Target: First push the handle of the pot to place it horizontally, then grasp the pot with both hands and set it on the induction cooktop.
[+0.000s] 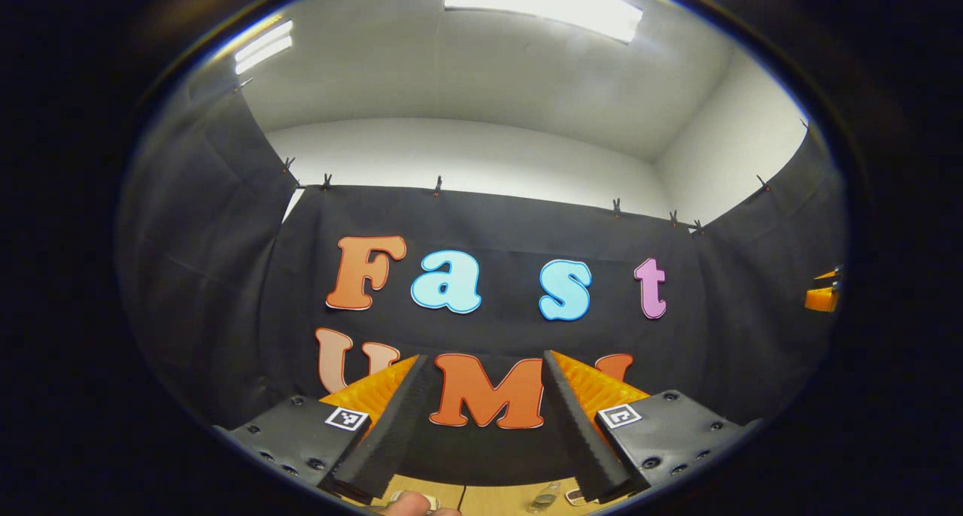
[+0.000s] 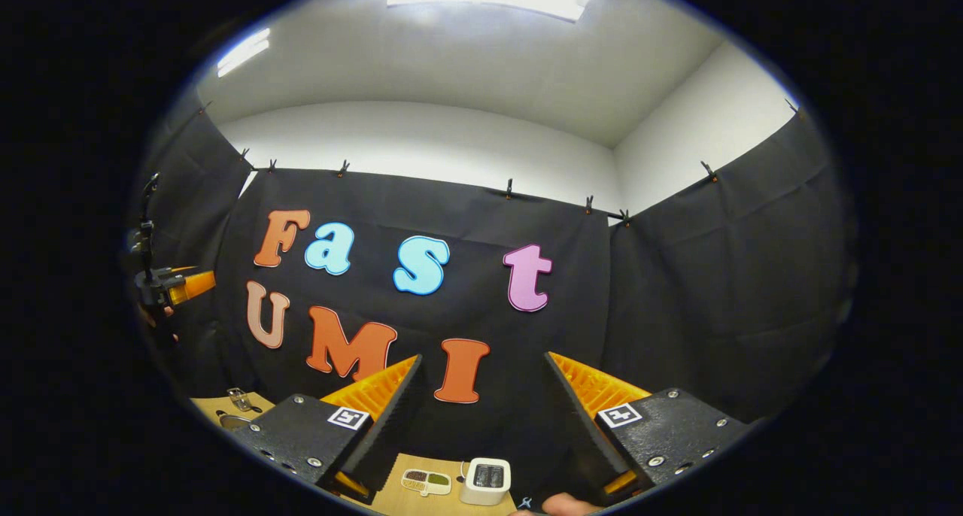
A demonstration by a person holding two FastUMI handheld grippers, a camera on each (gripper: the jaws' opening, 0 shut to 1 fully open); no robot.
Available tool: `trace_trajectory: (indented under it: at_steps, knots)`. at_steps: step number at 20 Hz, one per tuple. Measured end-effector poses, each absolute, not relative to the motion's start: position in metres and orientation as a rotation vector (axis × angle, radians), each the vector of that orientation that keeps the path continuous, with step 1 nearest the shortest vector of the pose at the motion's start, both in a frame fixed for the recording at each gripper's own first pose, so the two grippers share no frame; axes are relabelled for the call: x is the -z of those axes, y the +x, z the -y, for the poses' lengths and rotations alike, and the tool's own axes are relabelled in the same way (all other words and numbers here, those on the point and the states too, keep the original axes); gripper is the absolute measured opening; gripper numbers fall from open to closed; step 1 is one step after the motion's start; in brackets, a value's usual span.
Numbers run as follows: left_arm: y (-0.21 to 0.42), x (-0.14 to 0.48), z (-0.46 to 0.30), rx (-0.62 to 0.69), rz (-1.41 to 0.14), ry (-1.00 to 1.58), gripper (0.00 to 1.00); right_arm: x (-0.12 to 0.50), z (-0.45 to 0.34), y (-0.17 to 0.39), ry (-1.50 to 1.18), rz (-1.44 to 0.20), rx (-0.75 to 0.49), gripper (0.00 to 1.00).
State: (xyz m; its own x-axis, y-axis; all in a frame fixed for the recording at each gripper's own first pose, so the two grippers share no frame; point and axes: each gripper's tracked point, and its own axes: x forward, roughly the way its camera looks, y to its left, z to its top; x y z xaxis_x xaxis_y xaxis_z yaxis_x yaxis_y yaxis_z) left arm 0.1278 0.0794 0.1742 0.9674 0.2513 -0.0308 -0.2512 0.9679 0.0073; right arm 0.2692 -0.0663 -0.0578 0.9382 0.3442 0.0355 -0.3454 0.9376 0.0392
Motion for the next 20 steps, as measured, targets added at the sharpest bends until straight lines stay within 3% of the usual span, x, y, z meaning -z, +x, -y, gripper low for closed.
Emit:
trace_trajectory:
  at_steps: [13, 20]
  knots:
    - [0.131, -0.17, -0.115, -0.286, -0.019, 0.044, 0.94, 0.063, 0.034, 0.274, 0.063, 0.029, -0.376, 0.95]
    - [0.132, -0.172, -0.1, -0.232, 0.024, 0.0, 0.94, 0.066, 0.03, 0.272, 0.06, 0.04, -0.387, 0.95]
